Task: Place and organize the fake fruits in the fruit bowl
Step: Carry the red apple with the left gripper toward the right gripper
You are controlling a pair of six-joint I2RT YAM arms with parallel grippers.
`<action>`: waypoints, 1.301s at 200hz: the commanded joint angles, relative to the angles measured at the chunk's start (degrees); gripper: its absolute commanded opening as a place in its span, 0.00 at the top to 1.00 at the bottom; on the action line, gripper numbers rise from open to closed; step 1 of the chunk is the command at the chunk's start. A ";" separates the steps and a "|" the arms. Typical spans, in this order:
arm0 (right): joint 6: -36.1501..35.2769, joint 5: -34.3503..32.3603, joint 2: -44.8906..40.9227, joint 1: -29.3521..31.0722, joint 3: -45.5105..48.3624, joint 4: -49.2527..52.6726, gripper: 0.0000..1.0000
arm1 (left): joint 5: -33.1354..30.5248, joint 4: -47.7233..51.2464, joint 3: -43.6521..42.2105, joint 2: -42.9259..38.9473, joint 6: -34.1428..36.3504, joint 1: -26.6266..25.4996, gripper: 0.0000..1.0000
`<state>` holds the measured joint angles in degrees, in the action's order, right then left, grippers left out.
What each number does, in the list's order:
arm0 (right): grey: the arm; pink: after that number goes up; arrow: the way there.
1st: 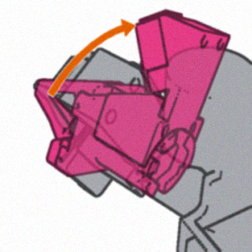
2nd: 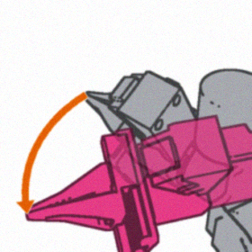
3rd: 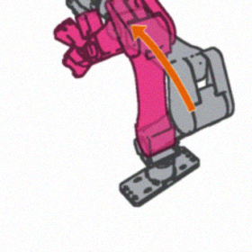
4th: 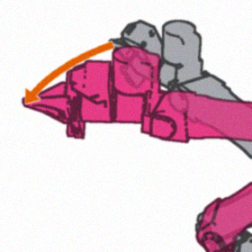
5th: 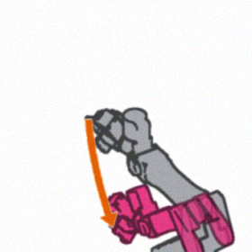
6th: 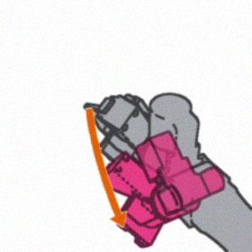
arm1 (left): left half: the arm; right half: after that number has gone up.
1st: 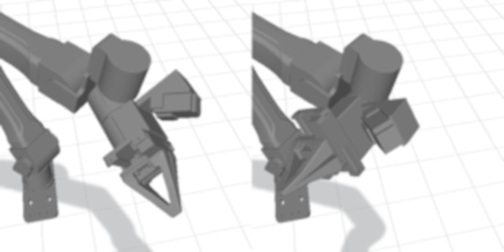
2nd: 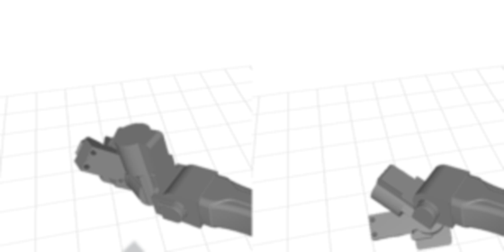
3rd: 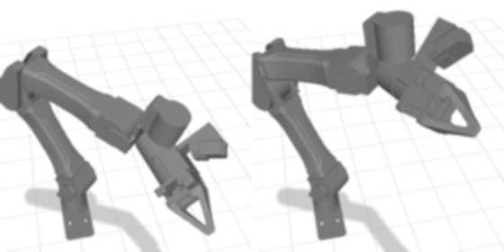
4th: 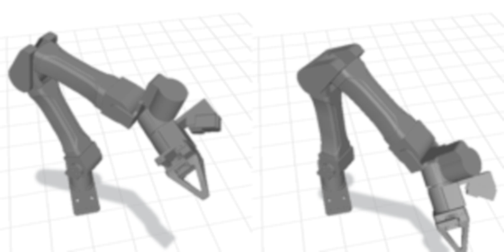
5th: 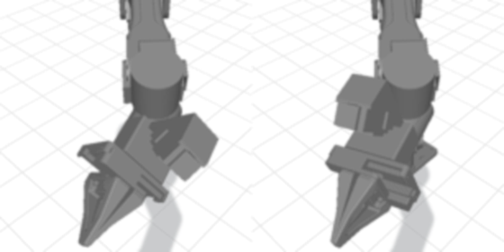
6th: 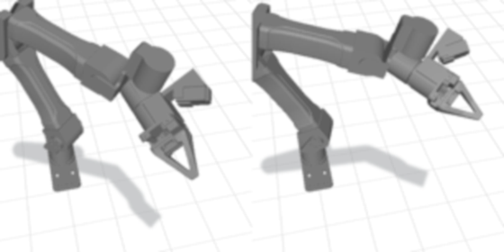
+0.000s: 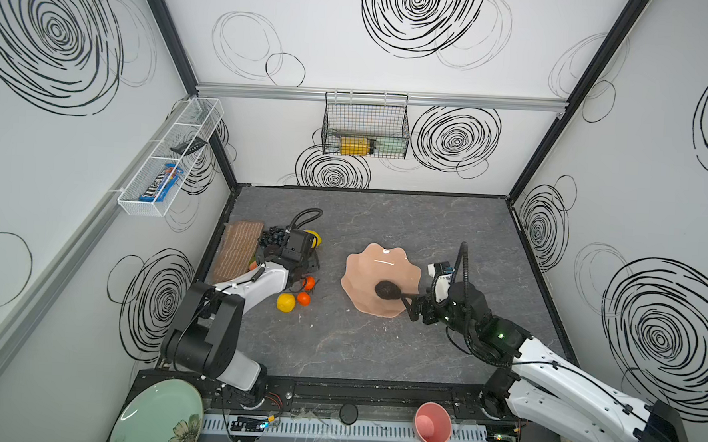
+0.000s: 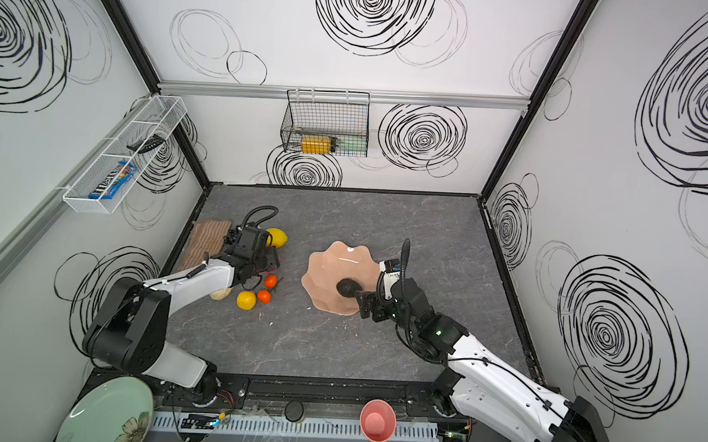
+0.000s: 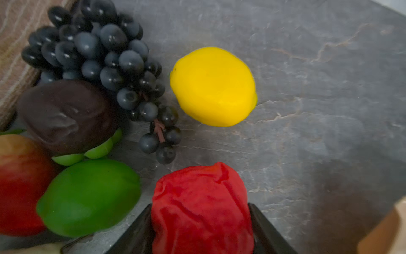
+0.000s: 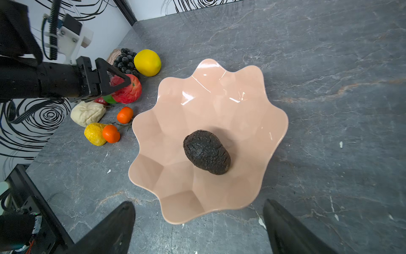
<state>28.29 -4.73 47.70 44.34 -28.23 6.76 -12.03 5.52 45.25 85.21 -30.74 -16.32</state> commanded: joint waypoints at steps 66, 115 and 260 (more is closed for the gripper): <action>1.85 6.19 -0.59 -7.09 -7.53 7.29 0.04 | -6.60 -20.11 -4.30 -18.27 19.49 -25.67 0.41; 1.55 16.66 -1.10 -15.68 -11.44 11.71 0.05 | 0.72 -33.76 -9.33 -17.30 38.12 -37.69 0.42; -0.57 33.30 2.00 -10.77 -13.17 12.49 0.08 | 1.78 -44.12 -10.54 -10.07 56.98 -48.00 0.39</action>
<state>29.12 27.75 48.60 31.33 -41.30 19.46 -11.16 -34.46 32.38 74.41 23.44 -63.77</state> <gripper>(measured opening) 0.923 0.613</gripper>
